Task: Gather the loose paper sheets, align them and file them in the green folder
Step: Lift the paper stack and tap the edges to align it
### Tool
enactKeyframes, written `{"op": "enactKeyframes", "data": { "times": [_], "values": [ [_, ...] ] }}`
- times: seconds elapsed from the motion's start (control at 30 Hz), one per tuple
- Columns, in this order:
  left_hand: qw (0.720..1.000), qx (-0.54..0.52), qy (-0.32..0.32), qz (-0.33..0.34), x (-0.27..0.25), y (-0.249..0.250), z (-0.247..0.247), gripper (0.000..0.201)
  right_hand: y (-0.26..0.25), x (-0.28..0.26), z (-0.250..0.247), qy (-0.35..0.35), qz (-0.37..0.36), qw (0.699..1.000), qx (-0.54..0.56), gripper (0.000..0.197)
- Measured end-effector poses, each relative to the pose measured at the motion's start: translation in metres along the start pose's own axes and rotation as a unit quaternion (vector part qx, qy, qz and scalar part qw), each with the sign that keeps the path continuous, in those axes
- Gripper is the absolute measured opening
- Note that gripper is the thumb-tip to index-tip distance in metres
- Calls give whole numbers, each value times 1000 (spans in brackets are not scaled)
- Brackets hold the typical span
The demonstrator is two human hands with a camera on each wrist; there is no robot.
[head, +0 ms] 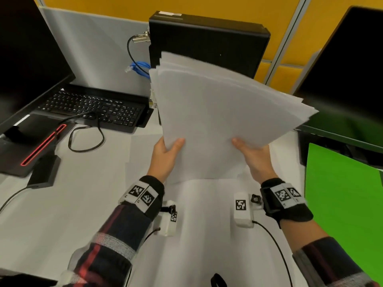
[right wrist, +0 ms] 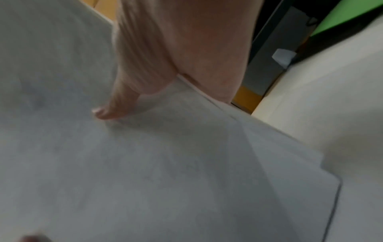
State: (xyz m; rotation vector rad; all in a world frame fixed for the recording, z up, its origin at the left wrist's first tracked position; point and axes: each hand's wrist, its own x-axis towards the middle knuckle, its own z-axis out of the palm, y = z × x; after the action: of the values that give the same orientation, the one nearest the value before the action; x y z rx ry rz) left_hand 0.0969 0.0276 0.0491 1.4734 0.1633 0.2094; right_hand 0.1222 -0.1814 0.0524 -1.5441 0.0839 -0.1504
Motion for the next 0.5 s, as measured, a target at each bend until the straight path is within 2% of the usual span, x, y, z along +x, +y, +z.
{"op": "enactKeyframes", "data": {
  "times": [0.13, 0.23, 0.3, 0.37, 0.43, 0.5],
  "values": [
    [999, -7, 29, 27, 2, 17, 0, 20, -19, 9, -6, 8, -28, 1000, 1, 22],
    [999, 33, -8, -9, -2, 7, -11, 26, -5, 0, -5, -34, 9, 999, -35, 20],
    [996, 65, -17, -51, -8, 0, -19, 28, 7, -11, 0, -55, 41, 996, -56, 28],
    [994, 85, -3, -62, -11, 0, -25, 28, 9, -13, 1, -68, 50, 994, -64, 28],
    [992, 104, 26, -61, -14, 0, -35, 22, 8, -13, -2, -93, 60, 992, -59, 16],
    [988, 127, 55, -72, -20, -3, -50, 11, 18, -12, -12, -76, 76, 989, -99, 13]
  ]
}}
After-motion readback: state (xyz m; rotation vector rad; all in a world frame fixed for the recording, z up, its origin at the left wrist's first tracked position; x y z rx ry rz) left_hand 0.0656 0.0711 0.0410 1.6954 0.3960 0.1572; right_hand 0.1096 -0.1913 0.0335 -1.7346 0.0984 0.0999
